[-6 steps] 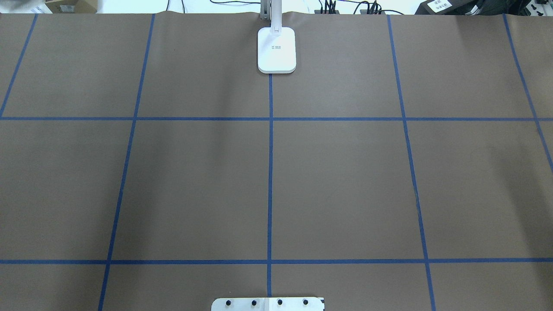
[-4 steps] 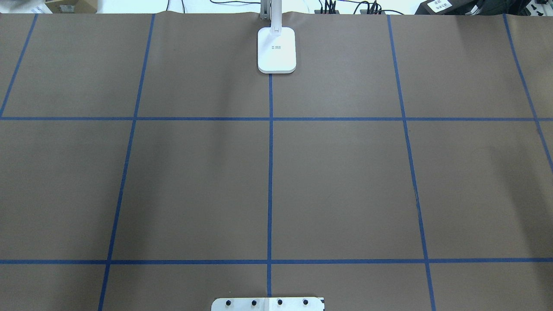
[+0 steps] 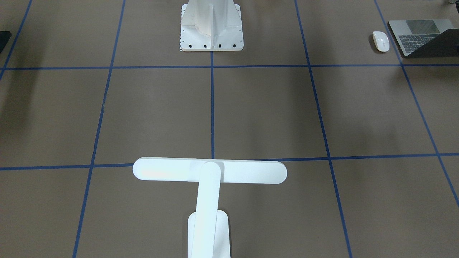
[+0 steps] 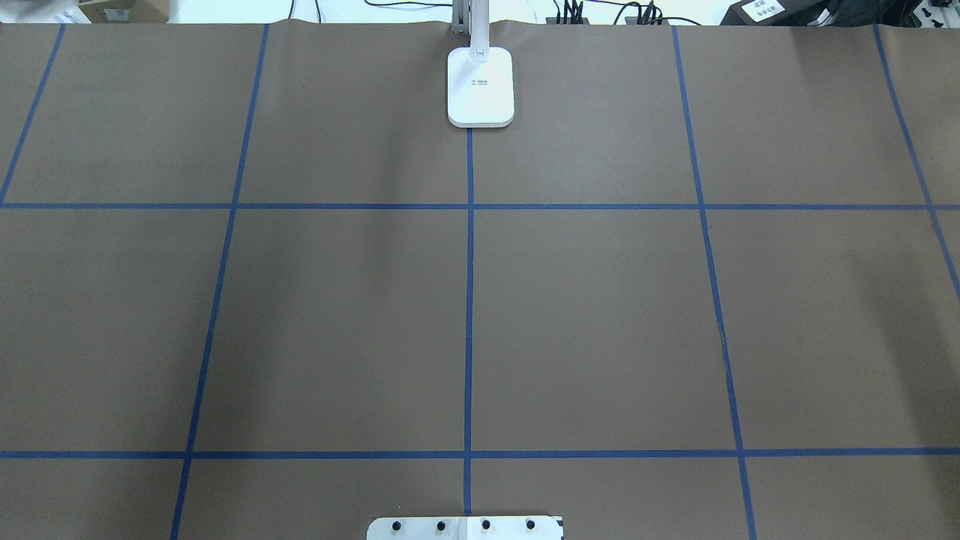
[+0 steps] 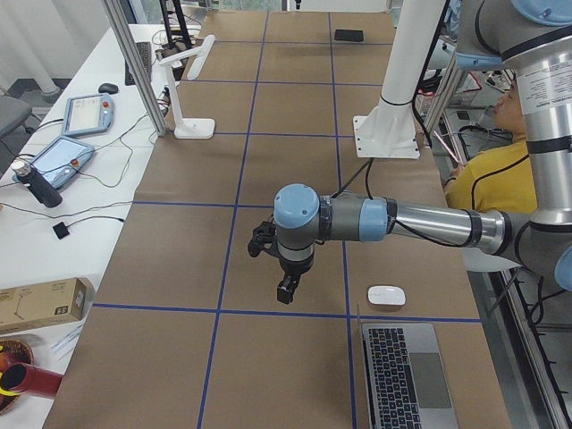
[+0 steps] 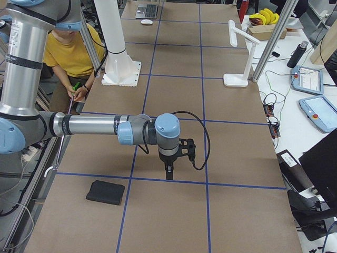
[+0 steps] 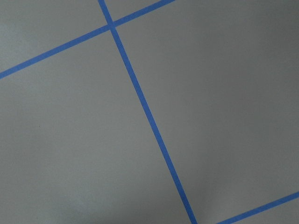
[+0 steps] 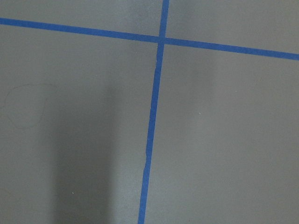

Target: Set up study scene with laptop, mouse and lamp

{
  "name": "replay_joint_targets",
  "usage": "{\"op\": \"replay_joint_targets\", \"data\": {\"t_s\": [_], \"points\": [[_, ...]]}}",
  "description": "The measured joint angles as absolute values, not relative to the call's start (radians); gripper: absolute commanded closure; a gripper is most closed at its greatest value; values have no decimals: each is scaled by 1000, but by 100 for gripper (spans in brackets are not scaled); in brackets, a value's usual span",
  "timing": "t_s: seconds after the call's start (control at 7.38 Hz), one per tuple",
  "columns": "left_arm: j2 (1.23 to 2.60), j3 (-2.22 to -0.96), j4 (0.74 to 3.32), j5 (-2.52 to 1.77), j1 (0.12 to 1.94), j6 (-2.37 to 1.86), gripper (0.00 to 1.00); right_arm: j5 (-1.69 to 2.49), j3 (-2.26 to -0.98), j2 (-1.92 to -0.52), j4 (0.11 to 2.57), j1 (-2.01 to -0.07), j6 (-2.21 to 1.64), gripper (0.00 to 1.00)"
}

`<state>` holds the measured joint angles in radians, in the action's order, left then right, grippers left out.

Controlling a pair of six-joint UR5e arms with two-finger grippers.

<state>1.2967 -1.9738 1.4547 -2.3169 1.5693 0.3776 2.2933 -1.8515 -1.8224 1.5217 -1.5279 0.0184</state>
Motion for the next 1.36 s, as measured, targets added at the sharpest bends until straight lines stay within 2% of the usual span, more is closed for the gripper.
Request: {"op": "replay_joint_targets", "data": {"t_s": [0.81,1.36], "points": [[1361,-1823,1451,-2311,1903,224,0,2293,-1851,-1823,1522,-1528,18,0],[1271,-1824,1426,-2281,1999,-114,0,2291,-1851,-1821,1522,-1528,18,0]]}}
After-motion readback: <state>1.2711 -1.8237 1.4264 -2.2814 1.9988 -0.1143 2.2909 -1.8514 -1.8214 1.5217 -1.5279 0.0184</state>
